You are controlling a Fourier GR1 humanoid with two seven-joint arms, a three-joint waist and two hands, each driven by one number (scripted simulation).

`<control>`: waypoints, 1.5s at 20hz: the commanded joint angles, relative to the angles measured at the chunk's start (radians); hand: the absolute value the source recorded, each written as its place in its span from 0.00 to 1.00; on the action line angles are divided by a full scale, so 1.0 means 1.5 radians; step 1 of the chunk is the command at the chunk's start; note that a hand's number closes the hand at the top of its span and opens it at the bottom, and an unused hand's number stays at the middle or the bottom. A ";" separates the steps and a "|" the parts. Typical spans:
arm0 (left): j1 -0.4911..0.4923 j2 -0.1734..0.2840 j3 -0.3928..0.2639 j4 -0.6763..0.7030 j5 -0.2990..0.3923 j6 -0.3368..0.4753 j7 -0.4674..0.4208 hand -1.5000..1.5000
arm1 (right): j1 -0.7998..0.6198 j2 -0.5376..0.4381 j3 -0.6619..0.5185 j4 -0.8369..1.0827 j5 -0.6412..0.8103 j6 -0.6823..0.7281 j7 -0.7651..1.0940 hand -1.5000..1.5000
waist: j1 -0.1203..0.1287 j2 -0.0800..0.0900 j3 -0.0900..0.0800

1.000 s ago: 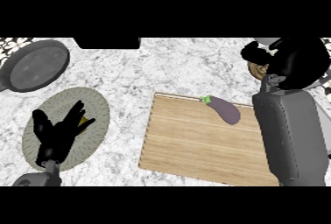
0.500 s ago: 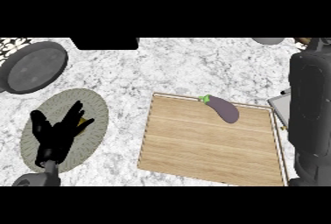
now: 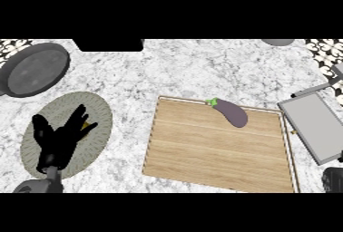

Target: Pick the cupcake from the tray and place it in the tiered shelf

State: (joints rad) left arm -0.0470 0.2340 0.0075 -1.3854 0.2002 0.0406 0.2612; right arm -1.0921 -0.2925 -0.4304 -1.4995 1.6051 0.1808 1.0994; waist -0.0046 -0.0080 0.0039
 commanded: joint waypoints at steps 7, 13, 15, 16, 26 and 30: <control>0.017 -0.007 0.005 0.005 -0.003 0.005 0.021 0.50 | 0.019 -0.100 -0.119 0.055 -0.082 0.079 -0.050 1.00 | 0.002 0.005 -0.002; 0.004 0.000 0.017 0.066 -0.021 -0.008 -0.025 0.50 | 0.038 -0.150 -0.131 0.075 -0.112 0.110 -0.088 1.00 | 0.001 0.006 -0.003; -0.006 0.001 0.017 0.020 -0.001 -0.011 0.028 0.50 | 0.064 -0.162 -0.136 0.121 -0.114 0.068 -0.107 1.00 | 0.006 0.006 -0.003; 0.026 -0.012 -0.008 -0.034 -0.026 0.018 0.043 0.50 | 0.092 -0.165 -0.150 0.135 -0.119 0.024 -0.121 1.00 | 0.009 0.006 -0.002; -0.006 -0.038 -0.007 0.019 -0.034 0.010 0.030 0.50 | 0.116 -0.206 -0.134 0.202 -0.162 -0.048 -0.135 1.00 | 0.008 0.007 -0.003; -0.001 -0.018 0.016 0.012 -0.028 -0.007 0.022 0.50 | 0.136 -0.237 -0.136 0.192 -0.213 -0.050 -0.177 1.00 | 0.006 0.006 -0.003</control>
State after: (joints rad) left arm -0.0492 0.2118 0.0280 -1.4000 0.1767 0.0229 0.2882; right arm -0.8881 -0.6104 -0.6401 -1.2395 1.3330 0.1302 0.8612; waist 0.0041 -0.0030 0.0038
